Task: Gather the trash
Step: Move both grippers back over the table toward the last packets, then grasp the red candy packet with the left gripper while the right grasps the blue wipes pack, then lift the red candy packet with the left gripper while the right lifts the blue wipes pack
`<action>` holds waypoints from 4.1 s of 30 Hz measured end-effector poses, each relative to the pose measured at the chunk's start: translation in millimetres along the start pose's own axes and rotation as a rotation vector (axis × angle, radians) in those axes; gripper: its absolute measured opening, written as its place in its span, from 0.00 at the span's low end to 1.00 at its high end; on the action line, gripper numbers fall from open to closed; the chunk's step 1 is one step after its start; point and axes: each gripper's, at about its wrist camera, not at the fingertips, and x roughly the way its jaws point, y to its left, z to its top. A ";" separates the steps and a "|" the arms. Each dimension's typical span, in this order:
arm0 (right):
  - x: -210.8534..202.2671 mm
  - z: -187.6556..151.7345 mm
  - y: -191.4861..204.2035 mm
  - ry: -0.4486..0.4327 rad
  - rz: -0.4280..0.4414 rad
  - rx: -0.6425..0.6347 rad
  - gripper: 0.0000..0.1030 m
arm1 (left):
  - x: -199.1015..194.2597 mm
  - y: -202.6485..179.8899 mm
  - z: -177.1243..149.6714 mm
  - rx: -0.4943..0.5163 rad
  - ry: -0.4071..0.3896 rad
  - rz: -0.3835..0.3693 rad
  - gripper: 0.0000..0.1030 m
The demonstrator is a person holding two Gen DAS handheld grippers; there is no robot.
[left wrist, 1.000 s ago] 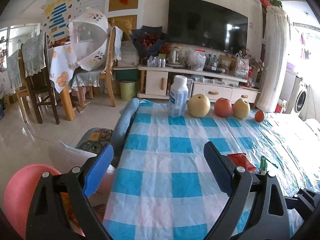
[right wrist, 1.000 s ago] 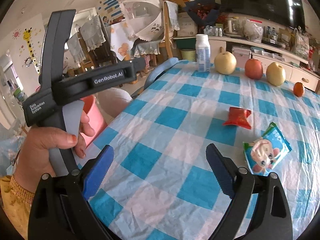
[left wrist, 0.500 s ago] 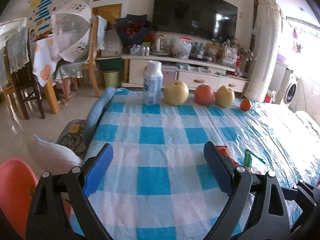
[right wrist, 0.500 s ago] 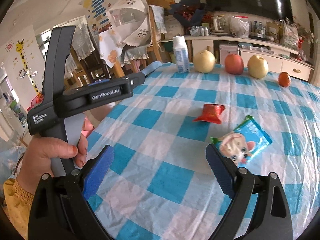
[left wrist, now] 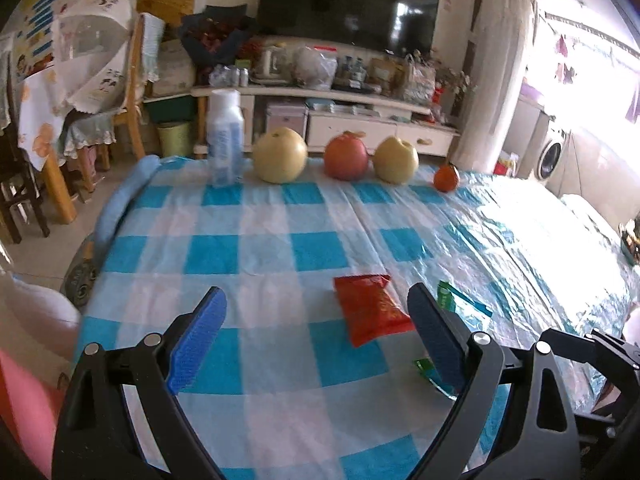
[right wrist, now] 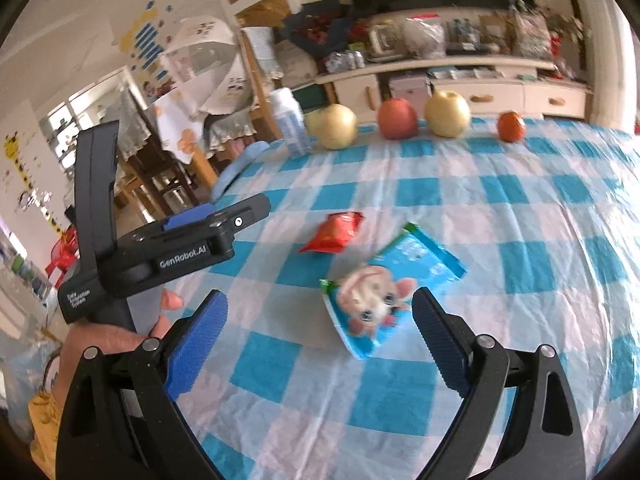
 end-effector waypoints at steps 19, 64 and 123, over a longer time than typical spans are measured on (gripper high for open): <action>33.9 -6.4 -58.0 0.122 0.028 0.180 0.58 | 74.2 -24.0 2.7 -0.027 0.160 -0.016 0.77; 93.3 16.9 -19.1 0.139 -0.133 -0.201 0.49 | 95.0 -7.9 1.4 -0.012 0.197 0.086 0.42; 61.7 3.7 129.1 0.065 0.091 -0.344 0.40 | -90.9 147.0 -2.8 -0.300 -0.081 0.257 0.31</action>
